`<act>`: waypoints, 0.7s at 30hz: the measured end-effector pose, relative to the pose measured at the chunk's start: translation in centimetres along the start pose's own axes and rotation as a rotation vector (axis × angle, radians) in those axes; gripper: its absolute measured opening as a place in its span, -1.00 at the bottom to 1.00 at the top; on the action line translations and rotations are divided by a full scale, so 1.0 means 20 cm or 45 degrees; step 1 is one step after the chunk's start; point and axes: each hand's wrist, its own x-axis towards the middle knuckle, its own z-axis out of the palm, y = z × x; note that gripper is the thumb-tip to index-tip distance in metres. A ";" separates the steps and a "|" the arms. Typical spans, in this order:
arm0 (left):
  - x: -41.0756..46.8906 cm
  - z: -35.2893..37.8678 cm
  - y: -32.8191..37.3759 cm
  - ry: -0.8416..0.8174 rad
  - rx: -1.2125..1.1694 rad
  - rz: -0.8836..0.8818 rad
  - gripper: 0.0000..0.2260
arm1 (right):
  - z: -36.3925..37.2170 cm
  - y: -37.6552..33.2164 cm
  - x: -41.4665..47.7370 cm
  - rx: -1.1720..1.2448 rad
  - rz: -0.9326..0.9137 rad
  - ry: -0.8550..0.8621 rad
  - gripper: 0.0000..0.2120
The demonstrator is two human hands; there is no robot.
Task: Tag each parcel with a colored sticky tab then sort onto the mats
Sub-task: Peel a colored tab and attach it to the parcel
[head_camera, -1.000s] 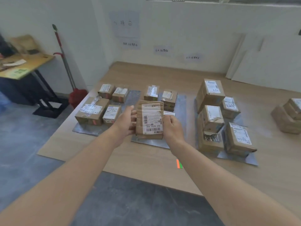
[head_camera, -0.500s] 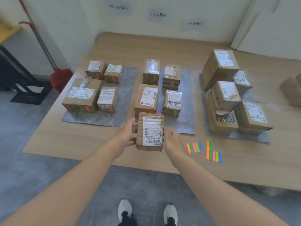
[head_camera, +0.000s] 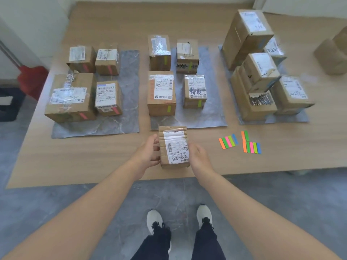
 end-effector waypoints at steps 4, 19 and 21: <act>0.03 0.01 -0.03 -0.019 0.003 0.023 -0.67 | 0.01 0.06 0.02 0.057 -0.010 -0.047 -0.67; -0.06 0.12 0.23 0.106 0.140 0.330 -0.79 | -0.24 0.01 0.05 0.092 -0.010 0.061 -0.57; -0.08 0.19 0.27 0.100 0.163 0.352 -0.76 | -0.32 0.00 0.05 0.102 -0.029 0.064 -0.63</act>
